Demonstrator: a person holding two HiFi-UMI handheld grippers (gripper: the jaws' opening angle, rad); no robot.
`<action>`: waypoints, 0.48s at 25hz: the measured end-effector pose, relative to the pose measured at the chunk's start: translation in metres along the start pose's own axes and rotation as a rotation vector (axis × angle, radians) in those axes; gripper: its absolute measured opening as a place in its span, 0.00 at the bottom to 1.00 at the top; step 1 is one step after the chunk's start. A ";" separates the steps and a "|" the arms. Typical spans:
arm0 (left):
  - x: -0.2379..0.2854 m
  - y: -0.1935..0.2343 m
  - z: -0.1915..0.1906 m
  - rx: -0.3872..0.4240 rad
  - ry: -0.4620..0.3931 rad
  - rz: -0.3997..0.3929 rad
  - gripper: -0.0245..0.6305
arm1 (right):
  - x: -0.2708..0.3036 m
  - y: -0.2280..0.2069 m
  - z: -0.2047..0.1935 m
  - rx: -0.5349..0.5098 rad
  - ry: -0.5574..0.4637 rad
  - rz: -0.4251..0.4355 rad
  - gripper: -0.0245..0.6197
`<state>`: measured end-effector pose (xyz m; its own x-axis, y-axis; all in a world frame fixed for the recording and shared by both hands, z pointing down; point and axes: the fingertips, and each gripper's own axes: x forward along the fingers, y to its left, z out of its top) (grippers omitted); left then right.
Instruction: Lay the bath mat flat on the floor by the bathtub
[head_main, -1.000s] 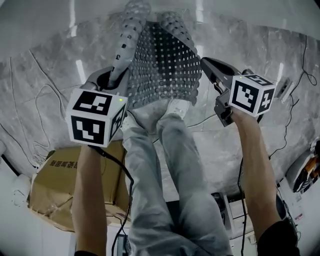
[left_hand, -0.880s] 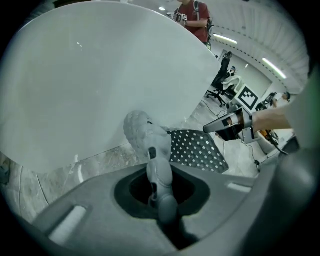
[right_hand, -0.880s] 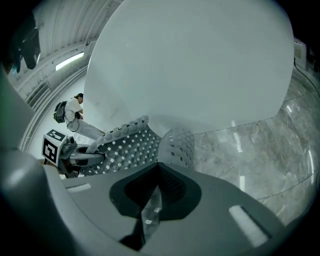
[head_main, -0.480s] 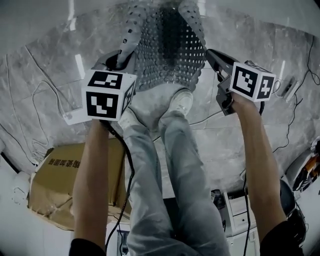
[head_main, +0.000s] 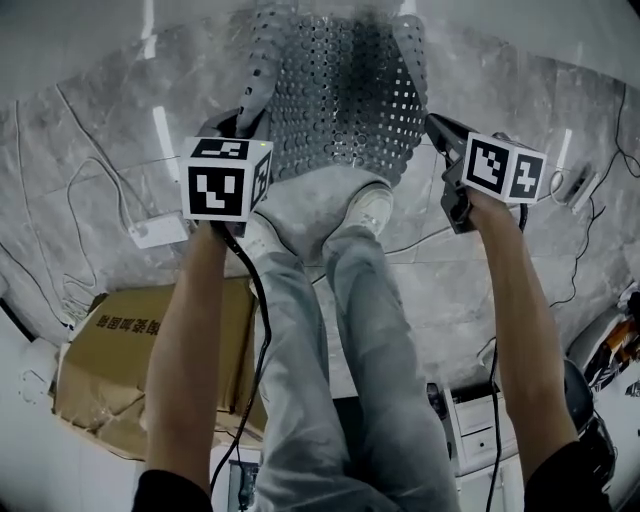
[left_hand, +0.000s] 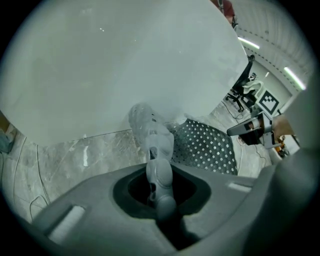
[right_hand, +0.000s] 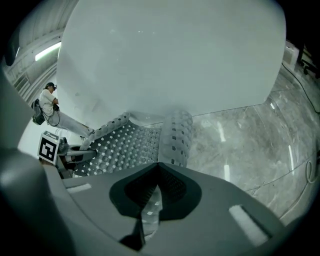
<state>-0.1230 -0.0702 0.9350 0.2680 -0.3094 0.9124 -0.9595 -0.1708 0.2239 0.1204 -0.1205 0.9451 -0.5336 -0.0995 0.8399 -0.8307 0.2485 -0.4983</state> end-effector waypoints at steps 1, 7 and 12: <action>0.003 0.004 -0.004 -0.013 0.005 0.006 0.10 | 0.002 -0.004 -0.002 0.003 0.004 -0.010 0.05; 0.023 0.032 -0.031 -0.030 0.040 0.039 0.10 | 0.016 -0.018 -0.020 -0.013 0.053 -0.051 0.05; 0.044 0.050 -0.047 -0.051 0.029 0.040 0.11 | 0.034 -0.042 -0.030 -0.021 0.066 -0.085 0.05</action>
<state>-0.1629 -0.0483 1.0019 0.2276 -0.2873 0.9304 -0.9727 -0.1111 0.2036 0.1422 -0.1057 1.0011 -0.4492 -0.0578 0.8916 -0.8685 0.2623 -0.4206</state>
